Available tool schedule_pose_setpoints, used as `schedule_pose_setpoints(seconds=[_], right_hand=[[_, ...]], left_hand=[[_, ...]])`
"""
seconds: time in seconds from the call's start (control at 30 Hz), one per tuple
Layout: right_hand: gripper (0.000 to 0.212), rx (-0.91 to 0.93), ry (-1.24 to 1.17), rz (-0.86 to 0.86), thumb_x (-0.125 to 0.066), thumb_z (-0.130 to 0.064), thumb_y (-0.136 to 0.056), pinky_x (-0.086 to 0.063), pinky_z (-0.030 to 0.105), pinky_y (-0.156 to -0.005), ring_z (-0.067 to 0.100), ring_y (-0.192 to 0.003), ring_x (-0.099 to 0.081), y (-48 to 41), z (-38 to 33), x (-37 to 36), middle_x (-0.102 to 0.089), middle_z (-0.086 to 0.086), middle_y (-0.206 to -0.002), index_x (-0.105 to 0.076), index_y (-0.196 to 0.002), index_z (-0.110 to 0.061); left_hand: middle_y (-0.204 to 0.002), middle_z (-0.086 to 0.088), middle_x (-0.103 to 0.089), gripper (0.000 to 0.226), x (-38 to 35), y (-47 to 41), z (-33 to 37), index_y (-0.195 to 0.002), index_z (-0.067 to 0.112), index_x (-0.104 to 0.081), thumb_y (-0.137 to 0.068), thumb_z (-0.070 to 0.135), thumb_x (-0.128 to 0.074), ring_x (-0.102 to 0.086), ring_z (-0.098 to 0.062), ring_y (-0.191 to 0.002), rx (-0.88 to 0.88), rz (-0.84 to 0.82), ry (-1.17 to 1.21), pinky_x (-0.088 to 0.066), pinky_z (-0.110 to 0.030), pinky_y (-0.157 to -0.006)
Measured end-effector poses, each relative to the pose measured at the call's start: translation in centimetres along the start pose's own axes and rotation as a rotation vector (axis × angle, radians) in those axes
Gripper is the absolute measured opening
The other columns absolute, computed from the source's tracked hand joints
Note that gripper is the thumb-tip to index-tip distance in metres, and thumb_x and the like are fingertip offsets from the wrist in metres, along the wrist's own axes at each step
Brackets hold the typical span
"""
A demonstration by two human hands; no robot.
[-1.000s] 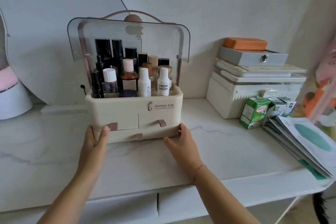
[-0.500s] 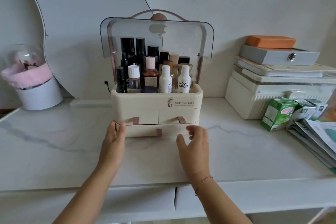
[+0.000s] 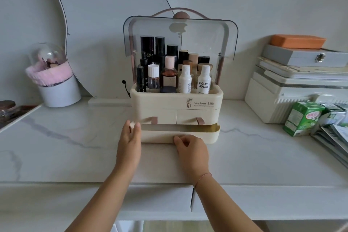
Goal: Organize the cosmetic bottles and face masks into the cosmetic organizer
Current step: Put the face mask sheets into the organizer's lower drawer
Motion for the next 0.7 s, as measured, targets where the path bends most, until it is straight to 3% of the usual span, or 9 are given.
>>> schedule_pose_setpoints(seconds=[0.13,0.3,0.37,0.43,0.47,0.53,0.6,0.7], right_hand=[[0.031,0.098,0.001,0.014,-0.057,-0.033,-0.088,-0.040,0.024,-0.066,0.002,-0.056,-0.052,4.1,0.3,0.8,-0.056,-0.019,-0.050,-0.057,-0.058,-0.032],[0.029,0.162,-0.005,0.038,-0.061,-0.033,-0.088,-0.034,0.016,-0.049,0.007,-0.050,-0.046,7.2,1.0,3.1,-0.052,-0.015,-0.048,-0.061,-0.061,-0.022],[0.027,0.190,-0.038,0.190,-0.063,-0.030,-0.086,-0.036,0.016,-0.051,0.007,-0.052,-0.047,7.3,1.2,5.5,-0.053,-0.013,-0.051,-0.057,-0.060,-0.024],[0.008,0.214,-0.098,0.418,-0.061,-0.025,-0.087,-0.043,0.020,-0.066,0.006,-0.070,-0.053,6.6,1.8,8.5,-0.059,-0.013,-0.078,-0.062,-0.079,-0.023],[0.009,0.184,-0.117,0.455,-0.060,-0.025,-0.088,-0.044,0.024,-0.075,0.008,-0.083,-0.054,5.8,2.3,9.3,-0.059,-0.007,-0.095,-0.063,-0.095,-0.020],[0.038,0.083,-0.179,0.347,-0.056,-0.029,-0.091,-0.040,0.026,-0.086,0.011,-0.104,-0.052,3.9,3.6,9.5,-0.051,-0.005,-0.120,-0.051,-0.126,-0.016],[0.048,0.010,-0.202,0.214,-0.055,-0.031,-0.092,-0.041,0.023,-0.082,0.012,-0.102,-0.055,2.8,4.1,8.8,-0.055,-0.001,-0.116,-0.044,-0.136,-0.014],[0.040,0.043,-0.147,0.211,-0.055,-0.028,-0.092,-0.041,0.016,-0.064,0.005,-0.080,-0.057,2.8,4.1,8.5,-0.059,-0.007,-0.085,-0.050,-0.129,-0.015]], left_hand=[[-0.146,0.003,-0.041,0.050,1.2,1.3,0.0,-0.143,0.022,-0.034,-0.096,0.039,-0.040,-0.040,-0.016,-0.131,-0.001,0.029,0.016,-0.027,-0.022,-0.094],[-0.140,0.007,-0.046,0.049,2.2,2.7,-0.6,-0.141,0.024,-0.037,-0.094,0.034,-0.047,-0.045,-0.009,-0.120,0.001,-0.023,0.019,-0.029,-0.023,-0.093],[-0.130,0.007,-0.052,0.047,2.6,3.1,-0.6,-0.138,0.025,-0.041,-0.093,0.032,-0.050,-0.050,-0.006,-0.106,0.002,-0.044,-0.004,-0.033,-0.023,-0.087],[-0.116,0.010,-0.057,0.044,2.9,3.4,-0.7,-0.136,0.024,-0.043,-0.092,0.030,-0.052,-0.052,0.003,-0.092,0.006,-0.042,-0.013,-0.034,-0.020,-0.080],[-0.107,0.013,-0.058,0.044,3.1,3.5,-0.6,-0.135,0.024,-0.044,-0.092,0.029,-0.052,-0.051,0.006,-0.088,0.008,-0.038,-0.016,-0.034,-0.019,-0.077],[-0.094,0.018,-0.055,0.043,3.1,3.7,-0.6,-0.134,0.023,-0.046,-0.092,0.029,-0.052,-0.051,0.006,-0.084,0.011,-0.029,-0.029,-0.035,-0.019,-0.073],[-0.086,0.013,-0.052,0.042,2.9,3.8,-0.5,-0.134,0.022,-0.046,-0.092,0.029,-0.051,-0.051,0.001,-0.078,0.011,-0.020,-0.041,-0.037,-0.017,-0.068],[-0.080,0.010,-0.047,0.042,2.9,4.1,-0.4,-0.133,0.023,-0.046,-0.092,0.028,-0.051,-0.049,-0.001,-0.072,0.013,-0.013,-0.045,-0.036,-0.014,-0.066]])
Point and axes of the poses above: each hand's wrist, its own y-axis away from the middle knuckle, its own x-axis out of the back of the hand, z = x × y, the point moved 5 cm from there along -y, towards the middle knuckle
